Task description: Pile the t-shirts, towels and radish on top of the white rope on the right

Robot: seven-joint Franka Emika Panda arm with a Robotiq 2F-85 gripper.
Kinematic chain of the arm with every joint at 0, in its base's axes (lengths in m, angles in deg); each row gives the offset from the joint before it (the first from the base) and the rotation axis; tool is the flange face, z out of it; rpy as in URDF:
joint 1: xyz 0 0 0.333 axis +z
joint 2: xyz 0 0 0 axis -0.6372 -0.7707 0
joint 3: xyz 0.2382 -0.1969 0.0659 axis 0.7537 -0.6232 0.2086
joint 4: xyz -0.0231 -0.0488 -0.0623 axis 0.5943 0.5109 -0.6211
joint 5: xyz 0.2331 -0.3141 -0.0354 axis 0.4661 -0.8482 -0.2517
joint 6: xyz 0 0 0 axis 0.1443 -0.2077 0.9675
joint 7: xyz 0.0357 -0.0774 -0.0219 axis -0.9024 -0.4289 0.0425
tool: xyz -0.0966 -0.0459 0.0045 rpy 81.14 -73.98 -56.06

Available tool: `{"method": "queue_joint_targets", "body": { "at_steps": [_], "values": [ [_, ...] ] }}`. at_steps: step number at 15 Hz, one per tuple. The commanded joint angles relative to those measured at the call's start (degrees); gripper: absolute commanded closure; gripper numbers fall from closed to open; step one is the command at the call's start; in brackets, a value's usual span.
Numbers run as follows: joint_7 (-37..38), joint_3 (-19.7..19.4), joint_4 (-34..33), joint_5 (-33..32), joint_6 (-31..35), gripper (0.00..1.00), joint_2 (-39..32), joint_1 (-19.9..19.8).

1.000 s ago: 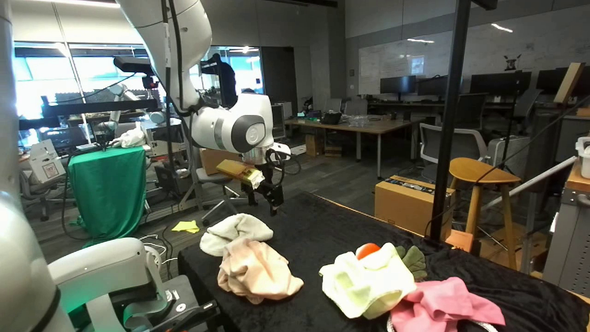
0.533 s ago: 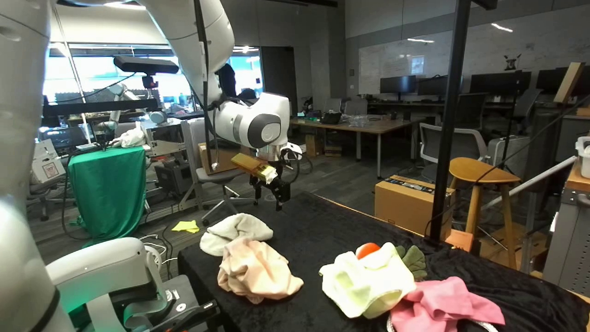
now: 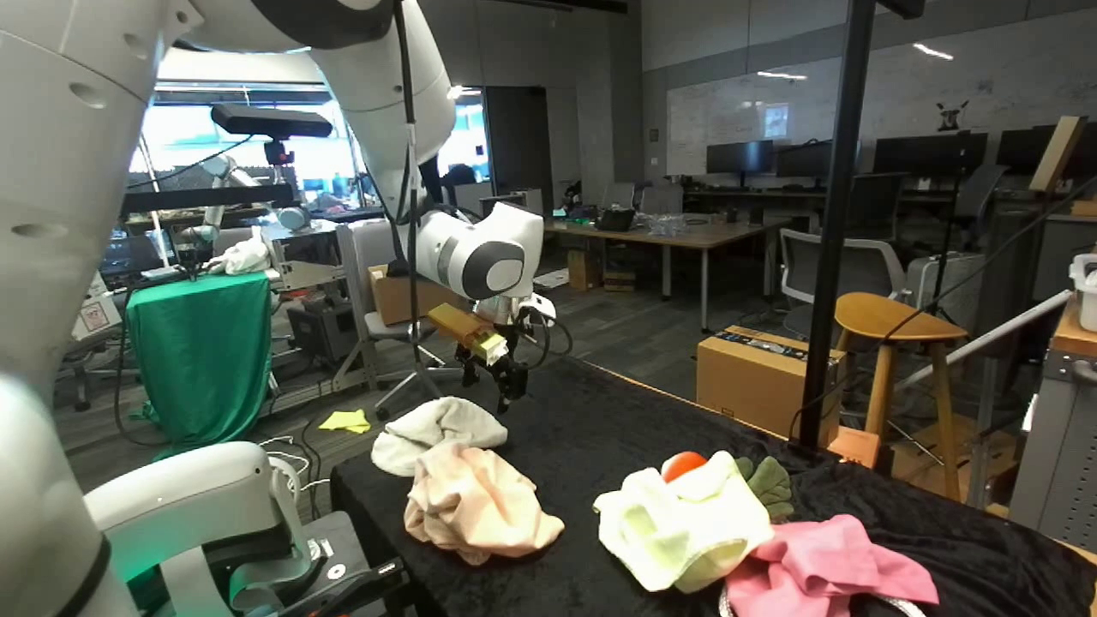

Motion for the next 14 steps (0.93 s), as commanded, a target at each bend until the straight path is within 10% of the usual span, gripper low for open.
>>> {"method": "queue_joint_targets", "body": {
  "at_steps": [1,14],
  "values": [
    [-4.2,1.9,-0.5,-0.7,-1.0,0.0,-0.9,0.3],
    [-9.3,5.8,0.2,-0.9,7.9,0.0,-4.9,2.7]
  ]
}}
